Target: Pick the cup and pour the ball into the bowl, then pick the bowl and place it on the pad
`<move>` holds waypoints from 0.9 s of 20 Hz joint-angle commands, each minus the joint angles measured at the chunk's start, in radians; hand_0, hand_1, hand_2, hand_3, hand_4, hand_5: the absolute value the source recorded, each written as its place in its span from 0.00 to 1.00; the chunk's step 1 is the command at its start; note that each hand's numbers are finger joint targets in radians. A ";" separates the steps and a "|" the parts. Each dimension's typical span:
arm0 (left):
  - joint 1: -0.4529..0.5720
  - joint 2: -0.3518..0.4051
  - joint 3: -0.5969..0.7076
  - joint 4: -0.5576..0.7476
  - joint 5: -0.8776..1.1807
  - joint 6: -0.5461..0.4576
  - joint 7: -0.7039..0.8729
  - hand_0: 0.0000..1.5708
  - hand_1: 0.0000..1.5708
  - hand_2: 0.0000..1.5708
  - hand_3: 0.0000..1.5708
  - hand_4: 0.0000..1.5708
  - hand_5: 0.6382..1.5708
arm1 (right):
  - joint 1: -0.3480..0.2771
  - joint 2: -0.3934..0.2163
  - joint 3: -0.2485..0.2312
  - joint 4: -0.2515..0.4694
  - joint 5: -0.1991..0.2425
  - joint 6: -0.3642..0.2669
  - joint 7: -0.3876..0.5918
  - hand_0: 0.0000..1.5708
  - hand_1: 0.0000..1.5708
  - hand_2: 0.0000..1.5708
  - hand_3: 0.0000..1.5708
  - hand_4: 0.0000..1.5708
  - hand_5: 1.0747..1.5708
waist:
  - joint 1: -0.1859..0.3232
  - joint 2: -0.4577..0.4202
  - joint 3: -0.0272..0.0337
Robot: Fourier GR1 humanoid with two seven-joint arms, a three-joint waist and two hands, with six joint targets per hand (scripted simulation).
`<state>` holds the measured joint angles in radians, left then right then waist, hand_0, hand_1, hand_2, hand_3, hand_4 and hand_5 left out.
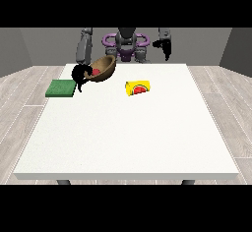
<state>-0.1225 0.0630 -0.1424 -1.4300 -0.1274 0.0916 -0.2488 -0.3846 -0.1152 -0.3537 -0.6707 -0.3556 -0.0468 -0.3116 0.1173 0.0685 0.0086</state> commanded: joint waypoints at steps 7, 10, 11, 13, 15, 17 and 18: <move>0.008 0.001 0.021 0.018 0.008 -0.001 0.020 0.00 0.00 0.00 0.00 0.74 0.77 | -0.065 -0.245 -0.023 -0.021 -0.004 -0.025 0.216 1.00 1.00 1.00 0.71 0.60 0.84 | -0.058 -0.038 -0.0085; 0.033 -0.008 0.046 0.093 0.009 0.012 -0.051 0.00 0.00 0.00 0.00 0.74 0.76 | -0.082 -0.280 -0.009 -0.057 -0.003 -0.032 0.294 1.00 1.00 1.00 0.71 0.60 0.84 | -0.081 -0.045 -0.0089; -0.012 -0.047 0.012 0.066 -0.031 0.052 -0.050 0.00 0.00 0.00 0.00 0.74 0.76 | -0.099 -0.314 -0.033 -0.023 -0.017 0.018 0.247 1.00 1.00 1.00 0.71 0.60 0.84 | -0.055 0.014 -0.0084; -0.019 -0.017 0.064 0.152 0.009 0.011 -0.118 0.00 0.00 0.00 0.00 0.75 0.76 | -0.127 -0.337 -0.027 -0.065 -0.024 0.011 0.305 1.00 1.00 1.00 0.74 0.61 0.85 | -0.088 0.016 -0.0089; 0.000 -0.043 0.022 0.097 -0.024 0.028 -0.058 0.00 0.00 0.00 0.00 0.75 0.76 | -0.079 -0.371 -0.053 -0.023 -0.043 0.059 0.283 1.00 1.00 1.00 0.90 0.62 0.83 | -0.062 -0.003 -0.0084; -0.011 -0.034 0.031 0.082 -0.012 0.009 -0.108 0.00 0.00 0.00 0.00 0.75 0.76 | -0.114 -0.430 -0.117 0.015 -0.093 0.107 0.254 1.00 1.00 1.00 0.85 0.63 0.84 | -0.030 0.063 -0.0081; -0.028 -0.024 0.035 0.063 0.003 -0.013 -0.080 0.00 0.00 0.00 0.00 0.75 0.76 | -0.107 -0.485 -0.126 0.033 -0.099 0.143 0.297 1.00 1.00 1.00 0.77 0.63 0.84 | -0.040 0.069 -0.0080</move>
<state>-0.1255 0.0336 -0.1127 -1.3439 -0.1379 0.1042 -0.3221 -0.4802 -0.4893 -0.4219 -0.6841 -0.4116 0.0161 -0.0323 0.0637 0.0848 0.0009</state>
